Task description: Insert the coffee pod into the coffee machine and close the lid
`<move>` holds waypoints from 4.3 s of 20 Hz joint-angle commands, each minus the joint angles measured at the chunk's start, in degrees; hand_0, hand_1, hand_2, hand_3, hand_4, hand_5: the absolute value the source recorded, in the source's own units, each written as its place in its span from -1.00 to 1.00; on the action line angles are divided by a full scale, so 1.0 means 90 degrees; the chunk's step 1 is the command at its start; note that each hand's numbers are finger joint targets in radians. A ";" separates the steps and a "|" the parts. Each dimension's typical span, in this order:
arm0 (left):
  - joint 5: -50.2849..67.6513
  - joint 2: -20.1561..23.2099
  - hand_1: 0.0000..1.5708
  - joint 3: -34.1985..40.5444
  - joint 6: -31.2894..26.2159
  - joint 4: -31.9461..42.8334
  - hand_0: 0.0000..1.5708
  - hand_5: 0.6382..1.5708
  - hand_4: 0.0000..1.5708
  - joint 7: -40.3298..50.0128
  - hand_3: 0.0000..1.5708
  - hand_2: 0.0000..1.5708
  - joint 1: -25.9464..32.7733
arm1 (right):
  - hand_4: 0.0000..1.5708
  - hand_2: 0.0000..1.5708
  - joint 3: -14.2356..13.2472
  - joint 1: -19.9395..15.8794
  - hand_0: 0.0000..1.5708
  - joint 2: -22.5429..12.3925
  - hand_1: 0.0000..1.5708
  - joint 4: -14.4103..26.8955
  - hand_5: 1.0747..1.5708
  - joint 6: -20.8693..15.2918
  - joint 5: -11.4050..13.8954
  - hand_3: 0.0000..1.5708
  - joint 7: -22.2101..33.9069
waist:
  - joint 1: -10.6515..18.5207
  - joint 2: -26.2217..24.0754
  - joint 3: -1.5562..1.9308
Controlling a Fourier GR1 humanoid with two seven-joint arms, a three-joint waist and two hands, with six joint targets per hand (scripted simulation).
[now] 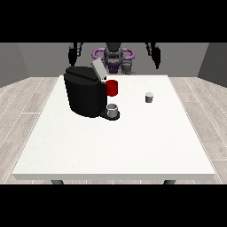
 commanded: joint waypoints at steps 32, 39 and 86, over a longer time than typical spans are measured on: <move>-0.2129 0.2852 -1.00 0.0554 -0.2010 0.3773 -1.00 1.00 -1.00 -0.0954 -1.00 -1.00 -0.2927 | -1.00 -1.00 0.0340 -0.1254 -1.00 0.0607 -1.00 0.0474 1.00 -0.0916 0.0780 -1.00 0.0280 | -0.1260 0.1607 -0.0033; -0.2949 0.2456 -1.00 0.0251 -0.1436 0.4509 -1.00 1.00 -1.00 -0.1153 -1.00 -0.46 -0.3361 | -1.00 -1.00 0.0205 -0.1639 -1.00 0.0513 -1.00 0.0967 1.00 -0.0958 0.0855 -1.00 0.0415 | -0.1141 0.1568 -0.0034; -0.4765 0.1428 0.69 -0.0289 -0.2728 0.5403 0.69 1.00 -0.25 -0.0960 0.68 0.72 -0.5736 | -1.00 -1.00 -0.0045 -0.1684 -1.00 0.0573 -1.00 0.3000 1.00 -0.1257 0.1074 -1.00 -0.0182 | -0.0859 0.0270 -0.0027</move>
